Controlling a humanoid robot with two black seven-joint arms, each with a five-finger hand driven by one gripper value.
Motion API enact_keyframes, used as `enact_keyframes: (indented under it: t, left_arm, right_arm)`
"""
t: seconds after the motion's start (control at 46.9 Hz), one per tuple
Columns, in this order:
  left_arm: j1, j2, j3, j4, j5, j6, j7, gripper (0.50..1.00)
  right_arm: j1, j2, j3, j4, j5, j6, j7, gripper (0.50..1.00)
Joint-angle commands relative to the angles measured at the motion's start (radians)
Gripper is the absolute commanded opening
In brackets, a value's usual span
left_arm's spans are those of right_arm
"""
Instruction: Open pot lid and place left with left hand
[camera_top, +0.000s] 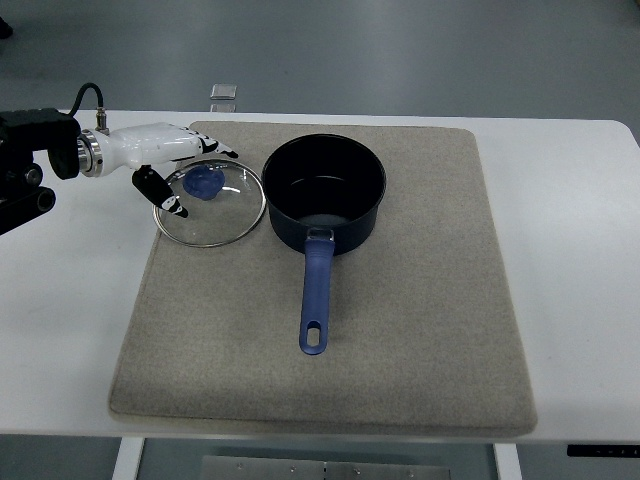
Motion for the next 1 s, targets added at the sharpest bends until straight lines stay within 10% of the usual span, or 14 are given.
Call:
enact_keyframes:
  t: [0.0,0.64,0.981]
  left_arm:
    - [-0.002,0.008,-0.010,-0.012,-0.036,0.001,0.000,0.994]
    - [0.001,0.006,-0.028,-0.006,-0.992,-0.009,0.003,0.994]
    - [0.050,0.009,-0.128,0.088,-1.303,-0.350,0.015,0.992]
  right_arm:
    - [0.000,0.000,0.000,0.000,0.000,0.000,0.000,0.915]
    - [0.000,0.000,0.000,0.000,0.000,0.000,0.000,0.915]
    - [0.000,0.000,0.000,0.000,0.000,0.000,0.000,0.915]
